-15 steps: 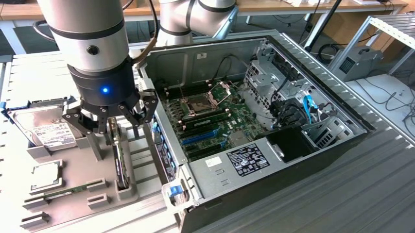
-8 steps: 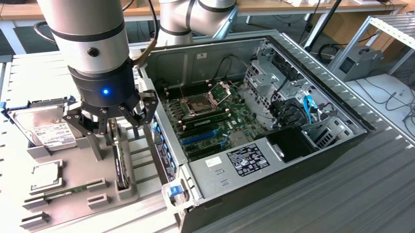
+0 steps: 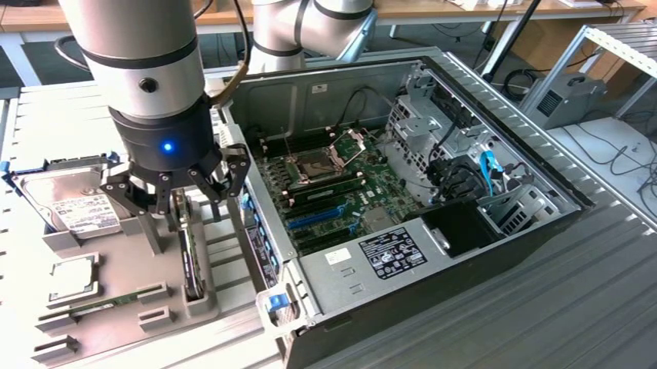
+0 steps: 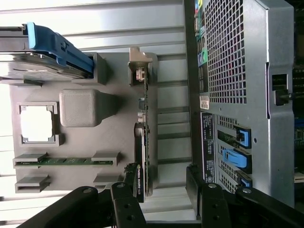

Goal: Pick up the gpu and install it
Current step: 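Pick up the gpu and move the gpu toward the slot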

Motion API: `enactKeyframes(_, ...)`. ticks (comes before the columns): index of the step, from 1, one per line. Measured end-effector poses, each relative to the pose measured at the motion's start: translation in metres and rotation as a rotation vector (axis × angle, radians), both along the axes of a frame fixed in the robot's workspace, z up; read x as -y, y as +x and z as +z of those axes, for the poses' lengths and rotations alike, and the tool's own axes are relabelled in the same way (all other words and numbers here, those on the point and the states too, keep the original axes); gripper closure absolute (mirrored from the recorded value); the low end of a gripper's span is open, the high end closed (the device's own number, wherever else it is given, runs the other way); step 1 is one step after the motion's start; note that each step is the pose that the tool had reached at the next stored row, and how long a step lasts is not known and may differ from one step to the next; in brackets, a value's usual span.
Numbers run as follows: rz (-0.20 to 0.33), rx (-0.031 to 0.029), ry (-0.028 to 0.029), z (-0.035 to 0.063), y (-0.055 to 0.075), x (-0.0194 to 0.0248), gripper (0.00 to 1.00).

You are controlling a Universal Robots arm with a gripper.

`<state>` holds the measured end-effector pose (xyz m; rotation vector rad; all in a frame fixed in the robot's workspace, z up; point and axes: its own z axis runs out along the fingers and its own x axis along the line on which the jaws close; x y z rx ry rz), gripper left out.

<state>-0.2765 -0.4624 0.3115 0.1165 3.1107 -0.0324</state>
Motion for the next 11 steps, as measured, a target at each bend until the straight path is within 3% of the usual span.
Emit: enactKeyframes(11, 0.0, -0.0001, -0.0001, -0.0029, 0.0, 0.0, 0.46)
